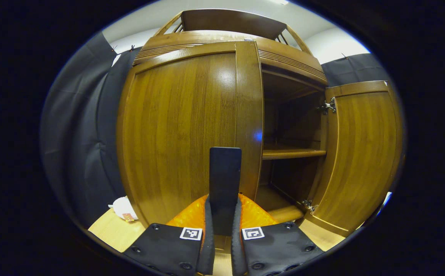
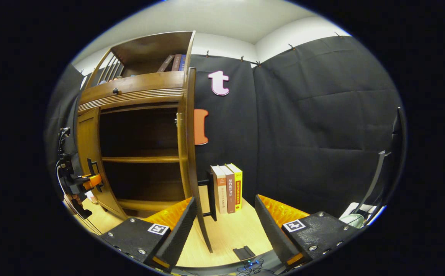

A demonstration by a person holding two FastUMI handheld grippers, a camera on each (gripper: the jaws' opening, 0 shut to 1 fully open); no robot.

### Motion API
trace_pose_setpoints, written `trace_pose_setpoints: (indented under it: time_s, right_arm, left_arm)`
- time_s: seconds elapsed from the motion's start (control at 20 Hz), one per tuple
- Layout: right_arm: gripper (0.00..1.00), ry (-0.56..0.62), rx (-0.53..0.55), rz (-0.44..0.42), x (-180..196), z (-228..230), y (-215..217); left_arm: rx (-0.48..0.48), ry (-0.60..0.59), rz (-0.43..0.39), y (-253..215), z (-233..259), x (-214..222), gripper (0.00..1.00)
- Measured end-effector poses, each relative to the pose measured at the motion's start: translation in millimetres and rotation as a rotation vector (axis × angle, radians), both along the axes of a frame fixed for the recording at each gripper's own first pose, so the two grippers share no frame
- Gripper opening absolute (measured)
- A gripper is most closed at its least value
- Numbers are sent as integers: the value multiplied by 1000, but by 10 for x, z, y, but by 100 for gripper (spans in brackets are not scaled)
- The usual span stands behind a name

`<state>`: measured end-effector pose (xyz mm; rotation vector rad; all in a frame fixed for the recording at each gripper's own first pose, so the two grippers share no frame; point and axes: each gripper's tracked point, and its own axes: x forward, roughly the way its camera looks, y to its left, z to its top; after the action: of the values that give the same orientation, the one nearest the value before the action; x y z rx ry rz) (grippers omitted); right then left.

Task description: Open the right door of the double-door shoe cabinet with the right hand, and open the left door with the left hand.

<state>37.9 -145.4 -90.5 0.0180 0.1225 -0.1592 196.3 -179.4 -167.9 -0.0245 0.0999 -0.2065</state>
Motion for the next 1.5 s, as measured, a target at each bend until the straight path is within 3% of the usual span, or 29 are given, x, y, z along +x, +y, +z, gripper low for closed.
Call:
trace_pose_setpoints:
  time_s: [0.25, 0.6, 0.95, 1.0, 1.25, 1.45, 1.5]
  right_arm:
    - [93, -12, -9, 81, -92, 52, 213]
    - [93, -39, -41, 159, -109, 146, 372]
    - [93, -41, -23, 202, -36, 142, 441]
    - [93, -41, -22, 207, -36, 140, 458]
    - [99, -51, -31, 221, -17, 171, 521]
    - [99, -54, -19, 234, 15, 168, 599]
    - [86, -55, -17, 240, 17, 171, 632]
  left_arm:
    - [-9, 17, 11, 309, 34, -371, 25]
    - [1, 22, 90, 680, 19, -647, 22]
    - [30, 10, 156, 924, 72, -780, 20]
    - [23, 16, 156, 943, 71, -782, 14]
    - [18, 13, 203, 1185, 94, -894, 19]
    - [17, 13, 232, 1442, 109, -1009, 8]
    - [13, 23, 228, 1498, 105, -1035, 11]
